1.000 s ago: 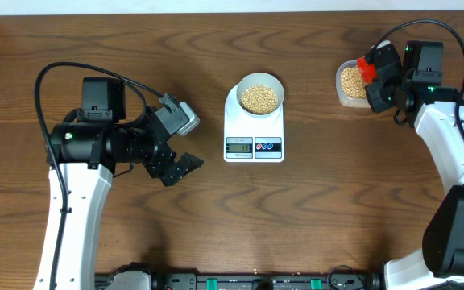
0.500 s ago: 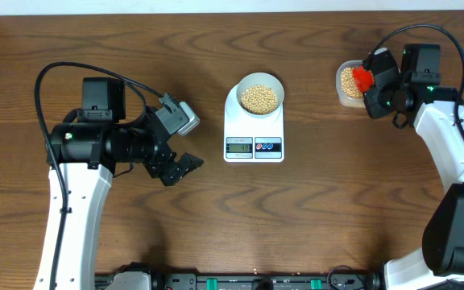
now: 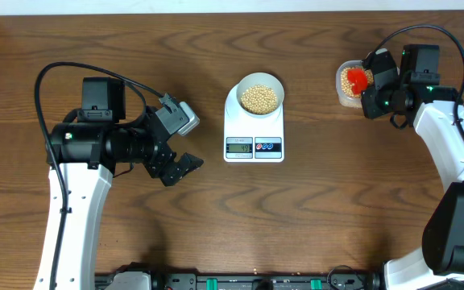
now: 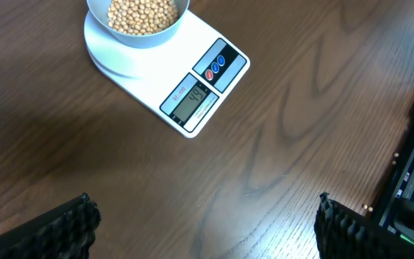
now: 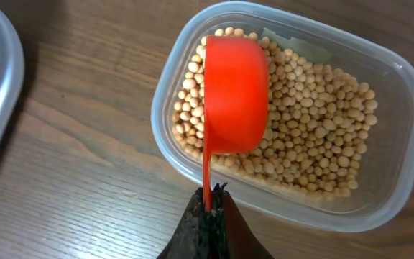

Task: Scoop item into bowl and weigh 50g on scale
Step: 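Dip the scoop into the soybean tub to scoop beans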

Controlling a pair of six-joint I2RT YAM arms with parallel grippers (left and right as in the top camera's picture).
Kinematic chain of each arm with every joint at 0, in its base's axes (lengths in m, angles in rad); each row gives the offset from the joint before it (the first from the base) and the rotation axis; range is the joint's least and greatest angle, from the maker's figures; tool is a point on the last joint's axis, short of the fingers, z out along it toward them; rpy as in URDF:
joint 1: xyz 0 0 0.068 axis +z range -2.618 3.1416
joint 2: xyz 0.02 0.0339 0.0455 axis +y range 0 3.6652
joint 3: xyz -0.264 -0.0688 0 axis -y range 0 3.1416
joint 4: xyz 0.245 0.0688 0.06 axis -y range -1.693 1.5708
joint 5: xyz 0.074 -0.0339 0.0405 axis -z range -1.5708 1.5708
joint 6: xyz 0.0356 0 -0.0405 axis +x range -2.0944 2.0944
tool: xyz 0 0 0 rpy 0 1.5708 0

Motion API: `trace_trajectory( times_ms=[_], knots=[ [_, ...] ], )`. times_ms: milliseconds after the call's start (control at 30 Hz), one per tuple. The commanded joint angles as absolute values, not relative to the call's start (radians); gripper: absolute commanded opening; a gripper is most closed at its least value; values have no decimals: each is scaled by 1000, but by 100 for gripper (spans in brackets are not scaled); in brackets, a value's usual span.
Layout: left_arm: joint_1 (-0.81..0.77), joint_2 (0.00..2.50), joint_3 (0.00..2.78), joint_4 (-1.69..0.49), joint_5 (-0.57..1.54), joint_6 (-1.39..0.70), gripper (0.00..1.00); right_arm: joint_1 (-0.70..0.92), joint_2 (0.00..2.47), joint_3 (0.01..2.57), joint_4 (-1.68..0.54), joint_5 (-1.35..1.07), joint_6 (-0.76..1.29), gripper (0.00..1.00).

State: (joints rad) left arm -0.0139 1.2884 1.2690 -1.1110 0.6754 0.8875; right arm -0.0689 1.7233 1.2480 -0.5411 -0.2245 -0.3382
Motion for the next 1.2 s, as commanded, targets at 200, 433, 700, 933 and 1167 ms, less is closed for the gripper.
trace_trajectory(
  times_ms=[200,433,700,933,1167],
  knots=[
    [-10,1287,1284,-1114,688,886,98,-146,1733,1245,-531,-385,-217,1],
    [-10,1287,1284,-1114,688,886,98,-208,1733,1245,-531,-489,-180,1],
    [-10,1287,1284,-1114,688,886,98,-288,1733,1245,-532,-720,-180,1],
    [-10,1287,1284,-1114,688,886,98,-311,1733,1245,-532,-905,-196,1],
    [-10,1287,1284,-1114,688,886,98,-311,1733,1245,-530,-1180,-289,1]
  ],
)
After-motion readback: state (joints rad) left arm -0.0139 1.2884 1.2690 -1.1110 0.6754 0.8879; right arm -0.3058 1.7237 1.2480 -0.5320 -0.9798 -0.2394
